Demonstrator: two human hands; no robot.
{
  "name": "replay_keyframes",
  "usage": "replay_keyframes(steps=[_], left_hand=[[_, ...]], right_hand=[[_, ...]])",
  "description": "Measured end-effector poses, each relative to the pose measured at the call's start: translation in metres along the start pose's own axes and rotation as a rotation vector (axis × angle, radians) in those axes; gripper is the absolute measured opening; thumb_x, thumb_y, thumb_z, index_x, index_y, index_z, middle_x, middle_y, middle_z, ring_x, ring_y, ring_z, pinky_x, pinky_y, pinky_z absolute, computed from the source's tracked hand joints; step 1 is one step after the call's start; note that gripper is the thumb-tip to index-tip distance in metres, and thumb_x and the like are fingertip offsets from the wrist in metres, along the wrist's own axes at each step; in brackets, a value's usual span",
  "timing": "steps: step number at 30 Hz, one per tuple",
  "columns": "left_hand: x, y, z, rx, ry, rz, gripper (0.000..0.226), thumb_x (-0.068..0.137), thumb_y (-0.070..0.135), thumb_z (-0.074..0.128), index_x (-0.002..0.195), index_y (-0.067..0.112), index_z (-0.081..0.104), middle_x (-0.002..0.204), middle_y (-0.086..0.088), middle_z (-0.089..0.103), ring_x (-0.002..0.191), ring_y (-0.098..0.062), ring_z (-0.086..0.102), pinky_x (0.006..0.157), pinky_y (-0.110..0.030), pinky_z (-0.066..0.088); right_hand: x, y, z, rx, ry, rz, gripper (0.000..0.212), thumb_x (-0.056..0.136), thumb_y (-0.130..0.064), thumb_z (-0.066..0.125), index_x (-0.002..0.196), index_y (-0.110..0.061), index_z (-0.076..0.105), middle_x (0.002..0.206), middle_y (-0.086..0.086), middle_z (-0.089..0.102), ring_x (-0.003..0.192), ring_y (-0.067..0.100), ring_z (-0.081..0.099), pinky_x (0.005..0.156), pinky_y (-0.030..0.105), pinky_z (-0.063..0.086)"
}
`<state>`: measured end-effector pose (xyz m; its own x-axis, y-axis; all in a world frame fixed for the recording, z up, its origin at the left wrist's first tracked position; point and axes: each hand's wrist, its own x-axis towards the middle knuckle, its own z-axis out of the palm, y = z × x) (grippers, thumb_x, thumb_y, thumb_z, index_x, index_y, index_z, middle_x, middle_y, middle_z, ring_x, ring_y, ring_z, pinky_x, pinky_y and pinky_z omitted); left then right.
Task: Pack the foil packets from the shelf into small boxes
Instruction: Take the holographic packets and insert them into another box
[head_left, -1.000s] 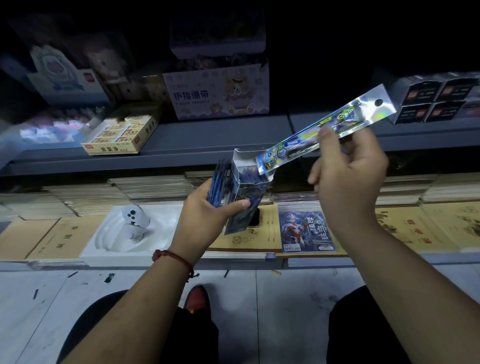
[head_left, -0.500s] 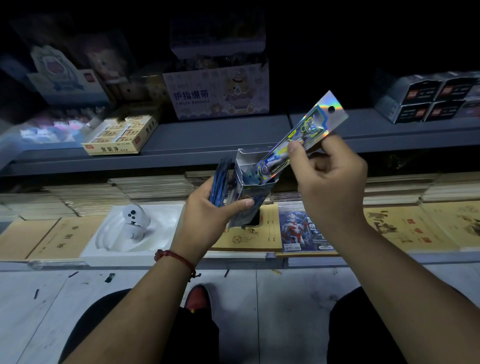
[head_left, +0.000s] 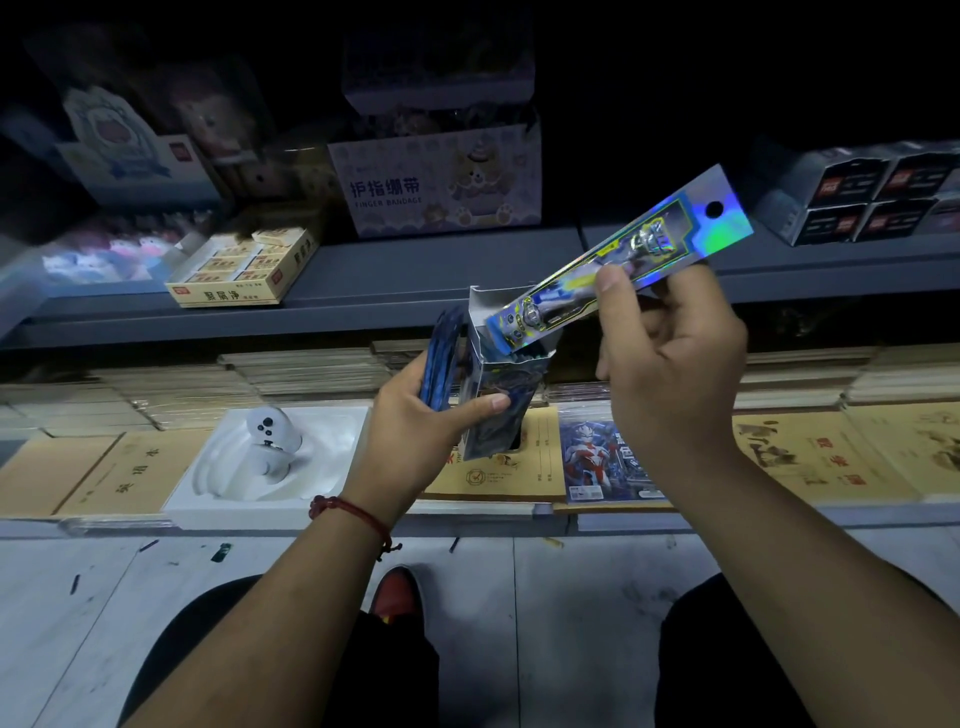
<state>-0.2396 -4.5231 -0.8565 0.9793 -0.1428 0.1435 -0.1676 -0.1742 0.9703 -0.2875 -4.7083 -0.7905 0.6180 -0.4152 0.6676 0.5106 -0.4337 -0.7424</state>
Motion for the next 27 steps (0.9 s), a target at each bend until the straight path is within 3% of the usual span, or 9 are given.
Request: replay_keyframes(steps=[4, 8, 12, 17, 22, 24, 27], left_hand=[[0.001, -0.001, -0.001, -0.002, 0.005, 0.003, 0.045, 0.075, 0.020, 0.089, 0.115, 0.027, 0.070, 0.087, 0.013, 0.075, 0.061, 0.004, 0.061, 0.061, -0.013, 0.051], [0.000, -0.001, -0.001, 0.025, 0.007, 0.022, 0.045, 0.076, 0.019, 0.089, 0.116, 0.027, 0.069, 0.096, 0.018, 0.077, 0.077, 0.003, 0.069, 0.067, -0.016, 0.054], [0.000, -0.002, -0.001, 0.083, -0.019, 0.052, 0.051, 0.074, 0.026, 0.090, 0.120, 0.029, 0.068, 0.110, 0.016, 0.075, 0.102, -0.003, 0.071, 0.090, -0.035, 0.059], [-0.002, -0.001, -0.001, 0.115, -0.007, 0.068, 0.058, 0.068, 0.041, 0.089, 0.121, 0.031, 0.067, 0.111, 0.019, 0.074, 0.108, -0.003, 0.069, 0.095, -0.040, 0.058], [-0.003, 0.004, 0.001, 0.119, -0.002, 0.086, 0.047, 0.073, 0.027, 0.089, 0.113, 0.036, 0.066, 0.104, 0.028, 0.073, 0.101, 0.004, 0.069, 0.088, -0.024, 0.058], [-0.003, 0.005, 0.001, 0.123, 0.000, 0.100, 0.047, 0.073, 0.027, 0.089, 0.113, 0.036, 0.066, 0.104, 0.029, 0.072, 0.102, 0.006, 0.068, 0.088, -0.020, 0.057], [-0.004, 0.004, -0.001, 0.126, -0.001, 0.109, 0.050, 0.072, 0.033, 0.088, 0.117, 0.034, 0.067, 0.108, 0.022, 0.073, 0.105, 0.000, 0.069, 0.092, -0.030, 0.058]], right_hand=[[-0.001, 0.002, 0.000, -0.012, -0.047, -0.030, 0.014, 0.101, -0.030, 0.058, 0.088, -0.036, 0.055, 0.050, 0.018, 0.048, 0.042, 0.037, 0.049, 0.044, 0.048, 0.039], [0.001, 0.007, -0.002, -0.020, -0.057, -0.031, 0.018, 0.100, -0.030, 0.059, 0.090, -0.016, 0.063, 0.056, 0.016, 0.052, 0.047, 0.035, 0.053, 0.048, 0.047, 0.043], [0.001, 0.011, -0.003, -0.036, -0.027, -0.040, 0.026, 0.099, -0.027, 0.062, 0.088, -0.003, 0.066, 0.066, 0.018, 0.059, 0.052, 0.034, 0.054, 0.051, 0.045, 0.043], [-0.001, 0.010, -0.001, -0.026, -0.038, -0.071, 0.028, 0.099, -0.027, 0.063, 0.086, -0.003, 0.065, 0.054, 0.014, 0.051, 0.042, 0.031, 0.048, 0.044, 0.038, 0.037], [-0.003, 0.008, 0.000, -0.124, -0.119, -0.123, 0.025, 0.097, -0.020, 0.067, 0.078, -0.003, 0.065, 0.057, 0.003, 0.046, 0.048, 0.019, 0.040, 0.052, 0.023, 0.029], [-0.004, 0.011, 0.003, -0.197, -0.208, -0.131, 0.024, 0.093, -0.019, 0.071, 0.074, -0.008, 0.063, 0.066, -0.001, 0.048, 0.053, 0.012, 0.041, 0.053, 0.022, 0.031], [-0.008, 0.018, 0.009, -0.269, -0.442, 0.030, 0.023, 0.091, -0.029, 0.074, 0.075, -0.014, 0.066, 0.078, -0.002, 0.051, 0.062, 0.008, 0.046, 0.059, 0.027, 0.038]])
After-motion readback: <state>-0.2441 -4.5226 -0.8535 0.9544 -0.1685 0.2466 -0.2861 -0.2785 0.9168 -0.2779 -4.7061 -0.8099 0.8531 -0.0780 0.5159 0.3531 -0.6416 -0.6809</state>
